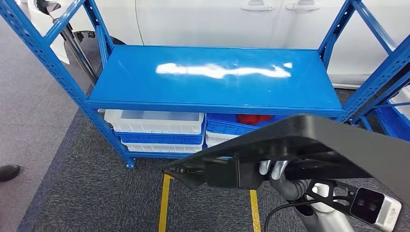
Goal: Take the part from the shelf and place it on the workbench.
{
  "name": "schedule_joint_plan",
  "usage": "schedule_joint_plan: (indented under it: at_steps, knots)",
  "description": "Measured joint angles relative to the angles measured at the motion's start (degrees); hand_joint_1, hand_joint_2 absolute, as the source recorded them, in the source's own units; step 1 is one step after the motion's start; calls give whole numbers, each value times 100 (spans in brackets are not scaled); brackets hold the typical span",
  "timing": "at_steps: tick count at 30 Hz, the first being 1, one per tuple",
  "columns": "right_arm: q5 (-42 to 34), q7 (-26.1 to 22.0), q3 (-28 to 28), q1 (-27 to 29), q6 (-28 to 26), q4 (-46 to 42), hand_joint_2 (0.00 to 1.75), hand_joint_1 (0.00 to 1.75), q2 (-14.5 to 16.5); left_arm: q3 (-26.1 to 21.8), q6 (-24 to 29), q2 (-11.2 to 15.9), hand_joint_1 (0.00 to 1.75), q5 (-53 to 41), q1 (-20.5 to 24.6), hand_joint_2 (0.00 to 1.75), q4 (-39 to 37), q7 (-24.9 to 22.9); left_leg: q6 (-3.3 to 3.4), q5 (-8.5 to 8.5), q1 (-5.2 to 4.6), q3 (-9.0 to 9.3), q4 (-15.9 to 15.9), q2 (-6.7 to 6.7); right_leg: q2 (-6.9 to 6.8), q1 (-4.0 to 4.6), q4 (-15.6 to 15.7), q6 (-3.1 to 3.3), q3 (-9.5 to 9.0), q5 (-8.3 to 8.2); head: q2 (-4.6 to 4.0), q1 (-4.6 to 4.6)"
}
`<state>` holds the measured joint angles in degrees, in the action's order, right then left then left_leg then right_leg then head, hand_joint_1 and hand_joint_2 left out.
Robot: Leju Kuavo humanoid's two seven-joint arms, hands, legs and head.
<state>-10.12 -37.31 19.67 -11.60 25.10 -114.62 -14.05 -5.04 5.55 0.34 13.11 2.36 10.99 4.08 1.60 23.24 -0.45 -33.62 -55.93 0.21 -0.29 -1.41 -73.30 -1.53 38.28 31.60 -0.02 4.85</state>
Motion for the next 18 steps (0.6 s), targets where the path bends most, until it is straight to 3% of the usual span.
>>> schedule_joint_plan:
  at_steps: [1,2,4,5,8,9,10,12,13,14,15,16,17,18]
  knots:
    - [9,0,5,6,39,11,175,175,-1,-12,-3,-20,0,18,-1,175,0,31,-23,-32,8,-98,-61,0,-3,-22,241,-23,-213,-170,0,0]
    - [7,0,11,-1,65,26,175,175,-1,-27,-4,-38,0,26,-2,175,0,56,-51,-59,9,-203,-135,-1,-7,-37,608,-48,-484,-233,0,0]
    - [-24,0,14,-28,64,49,175,175,-1,-53,-5,-56,0,11,-2,175,0,86,-113,-104,6,-341,-266,-3,6,-21,1226,-18,-885,-144,0,1]
    - [-47,0,10,-42,41,57,175,175,-1,-62,-11,-58,0,-12,-2,175,0,93,-144,-135,2,-377,-302,-4,18,-3,1374,20,-960,-68,0,2]
    - [-99,0,-14,-63,-24,70,175,175,-5,-64,-42,-62,0,-71,-16,175,-1,99,-247,-189,36,-434,-327,-20,16,25,1410,178,-868,-171,0,2]
    - [-107,0,-21,-70,-30,72,175,175,-7,-65,-50,-62,0,-80,-20,175,-2,99,-281,-51,52,-486,-414,-27,5,25,1418,228,-801,-243,0,2]
    - [-111,0,-25,-77,-30,73,175,175,-8,-66,-54,-61,0,-86,-24,175,-2,99,-312,199,63,-564,-616,-31,-4,20,1427,268,-711,-328,0,2]
    - [-115,0,-26,-81,-30,74,175,175,-11,-67,-57,-61,0,-92,-18,175,-2,99,-356,817,72,-734,-1309,-31,-7,32,1424,299,-518,-488,0,2]
    - [-115,0,-26,-80,-30,75,175,175,-12,-68,-58,-61,0,-92,-18,175,-2,99,-364,991,73,-783,-1670,-31,-9,44,1422,302,-420,-565,0,2]
    - [-112,0,-26,-79,-35,75,175,175,-13,-68,-62,-61,0,-96,-16,175,-2,99,-360,1012,73,-770,-1910,-31,-12,55,1420,299,-325,-639,0,2]
    - [-101,0,-26,-77,-48,76,175,175,-13,-68,-66,-61,0,-103,-14,175,-2,100,-345,909,70,-674,-1977,-32,-16,65,1419,295,-229,-714,0,2]
    - [-82,0,-26,-69,-73,74,175,175,-13,-67,-75,-60,0,-122,-13,175,-2,103,-321,740,65,-478,-1835,-34,-17,72,1418,287,-135,-790,0,2]
    - [-60,0,-26,-58,-100,67,175,175,-13,-67,-85,-58,0,-144,-8,175,-2,109,-290,604,57,-199,-1529,-40,-16,75,1416,277,-55,-862,0,2]
    - [-37,0,-27,-40,-124,47,175,175,-13,-66,-96,-55,0,-169,-1,175,-2,120,-254,594,39,177,-1045,-51,-12,78,1414,256,8,-930,0,2]
